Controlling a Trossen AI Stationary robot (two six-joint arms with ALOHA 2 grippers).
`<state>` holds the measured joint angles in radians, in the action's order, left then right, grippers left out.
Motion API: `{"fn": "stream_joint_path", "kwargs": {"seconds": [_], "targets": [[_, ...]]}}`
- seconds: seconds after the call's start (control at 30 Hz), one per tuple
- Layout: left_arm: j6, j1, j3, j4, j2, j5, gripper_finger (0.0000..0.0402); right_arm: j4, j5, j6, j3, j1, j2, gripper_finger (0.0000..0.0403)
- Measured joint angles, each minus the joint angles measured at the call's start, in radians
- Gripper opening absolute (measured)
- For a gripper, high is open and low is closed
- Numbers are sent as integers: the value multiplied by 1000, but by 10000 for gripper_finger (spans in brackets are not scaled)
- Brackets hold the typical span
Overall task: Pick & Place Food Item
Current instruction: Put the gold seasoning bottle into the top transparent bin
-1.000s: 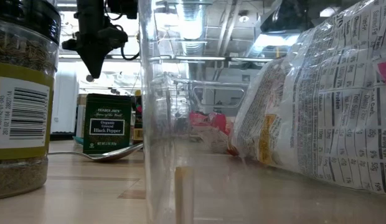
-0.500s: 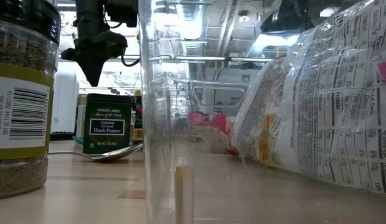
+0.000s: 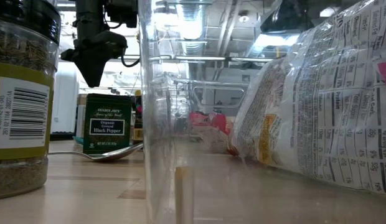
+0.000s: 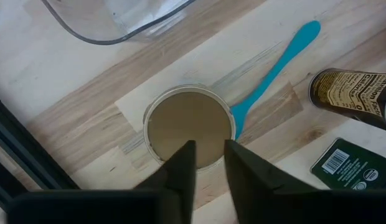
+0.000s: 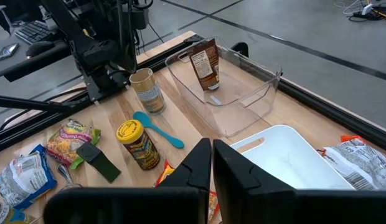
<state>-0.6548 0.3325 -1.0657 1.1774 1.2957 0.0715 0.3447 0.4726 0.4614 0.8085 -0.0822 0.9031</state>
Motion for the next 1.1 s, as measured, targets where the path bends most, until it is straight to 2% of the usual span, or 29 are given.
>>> {"fn": "stream_joint_path", "kwargs": {"seconds": [0.37, 0.5, 0.6, 0.8, 1.1], "targets": [[0, 0, 0, 0, 0, 1, 261, 0, 0, 2, 0, 0, 0, 11], [1, 0, 0, 0, 0, 5, 312, 0, 0, 2, 0, 0, 0, 11], [2, 0, 0, -7, 0, 52, 342, 0, 0, 2, 0, 0, 0, 11], [3, 0, 0, -42, 0, 85, 369, 0, 0, 2, 0, 0, 0, 11], [1, 0, 0, -43, 0, 85, 368, 0, 0, 2, 0, 0, 0, 11]]}}
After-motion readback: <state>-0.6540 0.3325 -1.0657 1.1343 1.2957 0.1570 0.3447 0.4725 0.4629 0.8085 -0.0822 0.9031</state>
